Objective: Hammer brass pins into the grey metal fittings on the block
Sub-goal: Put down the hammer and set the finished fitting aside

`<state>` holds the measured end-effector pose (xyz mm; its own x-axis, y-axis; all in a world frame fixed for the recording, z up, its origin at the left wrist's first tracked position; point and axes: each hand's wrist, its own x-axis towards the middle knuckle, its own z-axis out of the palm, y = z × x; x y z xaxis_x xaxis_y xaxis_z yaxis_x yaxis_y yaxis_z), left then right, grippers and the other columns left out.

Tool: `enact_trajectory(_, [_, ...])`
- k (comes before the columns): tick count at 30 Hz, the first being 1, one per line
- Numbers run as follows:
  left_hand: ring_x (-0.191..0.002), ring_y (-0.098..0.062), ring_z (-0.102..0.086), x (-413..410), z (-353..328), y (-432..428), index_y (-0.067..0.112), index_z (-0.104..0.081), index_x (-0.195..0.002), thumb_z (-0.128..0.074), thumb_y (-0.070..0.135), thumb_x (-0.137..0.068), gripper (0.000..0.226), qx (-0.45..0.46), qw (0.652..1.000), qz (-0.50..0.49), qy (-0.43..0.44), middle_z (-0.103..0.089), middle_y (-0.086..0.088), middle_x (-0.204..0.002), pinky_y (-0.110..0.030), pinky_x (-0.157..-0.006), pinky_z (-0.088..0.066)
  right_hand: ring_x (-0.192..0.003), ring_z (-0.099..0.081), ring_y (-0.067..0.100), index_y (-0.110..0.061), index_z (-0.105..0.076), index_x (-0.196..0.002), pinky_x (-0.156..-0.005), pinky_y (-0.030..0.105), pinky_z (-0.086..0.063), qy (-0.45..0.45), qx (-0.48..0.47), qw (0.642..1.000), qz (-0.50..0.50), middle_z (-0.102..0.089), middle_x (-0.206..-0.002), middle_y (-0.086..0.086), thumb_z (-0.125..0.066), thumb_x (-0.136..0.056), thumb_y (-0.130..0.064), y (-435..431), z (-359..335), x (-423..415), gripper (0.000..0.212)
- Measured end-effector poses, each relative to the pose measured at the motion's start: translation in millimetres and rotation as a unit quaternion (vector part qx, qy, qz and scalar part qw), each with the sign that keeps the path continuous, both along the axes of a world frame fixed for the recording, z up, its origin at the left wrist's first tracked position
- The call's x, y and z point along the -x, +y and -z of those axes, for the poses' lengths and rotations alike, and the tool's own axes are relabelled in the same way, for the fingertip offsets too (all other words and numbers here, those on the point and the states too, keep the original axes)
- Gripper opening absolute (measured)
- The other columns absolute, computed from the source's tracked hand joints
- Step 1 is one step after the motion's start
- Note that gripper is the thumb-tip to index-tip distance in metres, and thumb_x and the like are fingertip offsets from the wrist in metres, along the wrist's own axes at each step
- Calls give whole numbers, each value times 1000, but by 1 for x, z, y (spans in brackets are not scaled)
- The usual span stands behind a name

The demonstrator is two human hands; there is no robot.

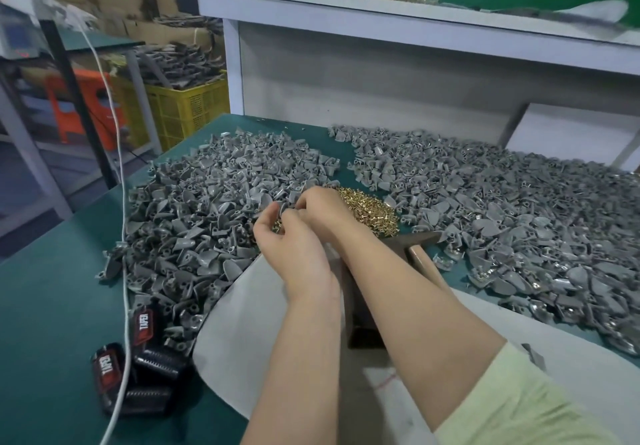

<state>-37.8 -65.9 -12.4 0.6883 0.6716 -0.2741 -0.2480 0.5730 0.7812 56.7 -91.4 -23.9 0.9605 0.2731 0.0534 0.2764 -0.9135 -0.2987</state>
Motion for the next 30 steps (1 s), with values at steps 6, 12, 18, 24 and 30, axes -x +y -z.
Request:
enact_trajectory(6, [-99,-14,-53,0,1,-3,22,-55,-105,-46,6,-93,22,-40,997,66,4,-56,-4,-115,-27,-88,-42,-74,-65,21,-13,-56,-81,-71,28,-54,22,-313,949,42,-66,-82,3,-63,-89,-15,-45,-32,20,11])
enact_trajectory(12, [-92,-16,-64,3,0,-16,29,-61,-86,-56,22,-94,12,-190,958,212,-30,-68,-2,-96,-29,-86,-51,-82,-63,20,-15,-59,-86,-81,34,-53,-49,-302,952,-13,-64,-84,2,-67,-82,-5,-87,-52,66,14])
enact_trajectory(18, [-82,-15,-67,5,-1,-20,20,-66,-82,-62,16,-91,11,-236,939,244,-62,-70,-2,-82,-25,-78,-54,-88,-64,7,-20,-62,-99,-81,18,-52,-46,-295,954,-32,-67,-93,-4,-62,-85,-4,-107,-60,92,21])
enact_trajectory(24, [-72,-7,-64,4,-6,-14,11,-58,-83,-55,-6,-91,19,-113,977,159,-86,-63,-2,-78,-12,-69,-53,-101,-61,14,-18,-64,-110,-92,30,-48,-30,-159,985,61,-66,-111,-1,-61,-88,-14,-94,-39,58,23])
enact_trajectory(30, [-78,-13,-63,3,-3,-10,4,-60,-92,-62,-2,-87,9,-83,985,137,-64,-63,-13,-92,-15,-70,-50,-81,-57,26,-6,-67,-101,-75,27,-47,48,51,994,84,-65,-100,10,-64,-82,-18,-56,-9,6,23])
